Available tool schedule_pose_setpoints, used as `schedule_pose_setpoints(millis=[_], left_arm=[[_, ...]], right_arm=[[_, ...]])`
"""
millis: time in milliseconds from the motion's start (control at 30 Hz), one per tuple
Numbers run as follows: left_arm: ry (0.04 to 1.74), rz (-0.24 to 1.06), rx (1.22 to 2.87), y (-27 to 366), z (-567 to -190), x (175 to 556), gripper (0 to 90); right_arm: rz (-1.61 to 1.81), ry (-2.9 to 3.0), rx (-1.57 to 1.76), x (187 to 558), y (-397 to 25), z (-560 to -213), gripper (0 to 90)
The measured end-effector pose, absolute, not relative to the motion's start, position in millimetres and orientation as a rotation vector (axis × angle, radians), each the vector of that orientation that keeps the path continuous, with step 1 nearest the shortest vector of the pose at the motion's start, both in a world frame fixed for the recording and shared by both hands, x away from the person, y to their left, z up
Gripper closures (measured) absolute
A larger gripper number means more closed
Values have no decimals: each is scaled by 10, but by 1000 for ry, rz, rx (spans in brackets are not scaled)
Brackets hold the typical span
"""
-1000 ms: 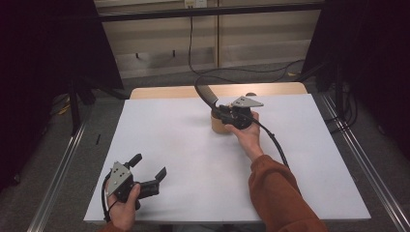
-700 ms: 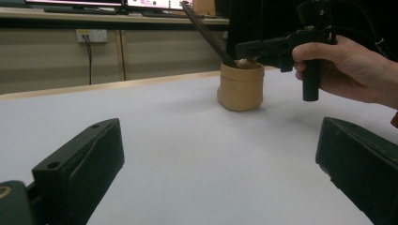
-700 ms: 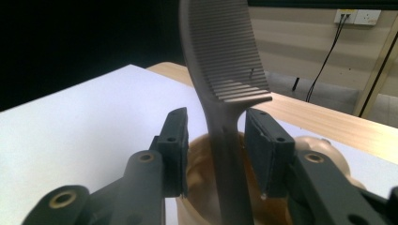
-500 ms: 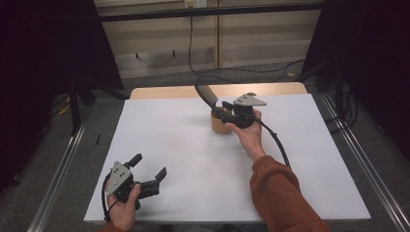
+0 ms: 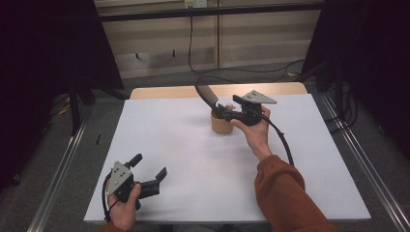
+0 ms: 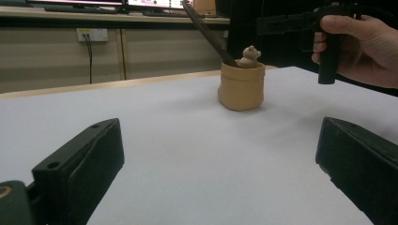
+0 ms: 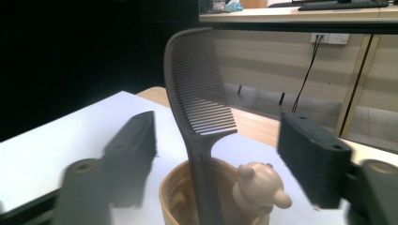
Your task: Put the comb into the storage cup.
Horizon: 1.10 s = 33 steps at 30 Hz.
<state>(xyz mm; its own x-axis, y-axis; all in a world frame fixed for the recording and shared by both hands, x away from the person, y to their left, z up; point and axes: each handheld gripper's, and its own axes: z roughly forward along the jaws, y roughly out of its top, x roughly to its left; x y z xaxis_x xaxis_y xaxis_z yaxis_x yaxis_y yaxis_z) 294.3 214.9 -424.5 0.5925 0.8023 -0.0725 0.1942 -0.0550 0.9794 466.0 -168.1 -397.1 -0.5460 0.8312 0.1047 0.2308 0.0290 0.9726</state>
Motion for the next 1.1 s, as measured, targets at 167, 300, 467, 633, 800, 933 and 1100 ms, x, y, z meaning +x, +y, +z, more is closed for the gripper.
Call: schedule_pose_setpoints(millis=[167, 300, 467, 633, 800, 933, 1100], left_arm=[[856, 610, 1589, 2151, -4250, 2950, 15], [866, 612, 1582, 2156, -4251, 2951, 14], [867, 619, 1583, 2147, -4242, 2962, 15], [880, 618, 1584, 2153, -4253, 2971, 15], [882, 621, 1583, 2161, -4258, 2964, 15], [890, 628, 1582, 2180, -4258, 2953, 14], [886, 631, 1577, 2177, -4251, 2945, 14]], right_arm=[[1549, 1798, 1114, 4649, -1725, -3952, 89], [1538, 1790, 1136, 4616, -1770, -3946, 22], [1524, 1766, 1132, 4554, -1840, -3934, 0], [1522, 1757, 1134, 4505, -1916, -3906, 0], [1506, 1739, 1125, 4453, -1964, -3877, 0], [1484, 1726, 1117, 4421, -1996, -3892, 0], [1478, 1721, 1116, 4378, -2024, -3898, 0]])
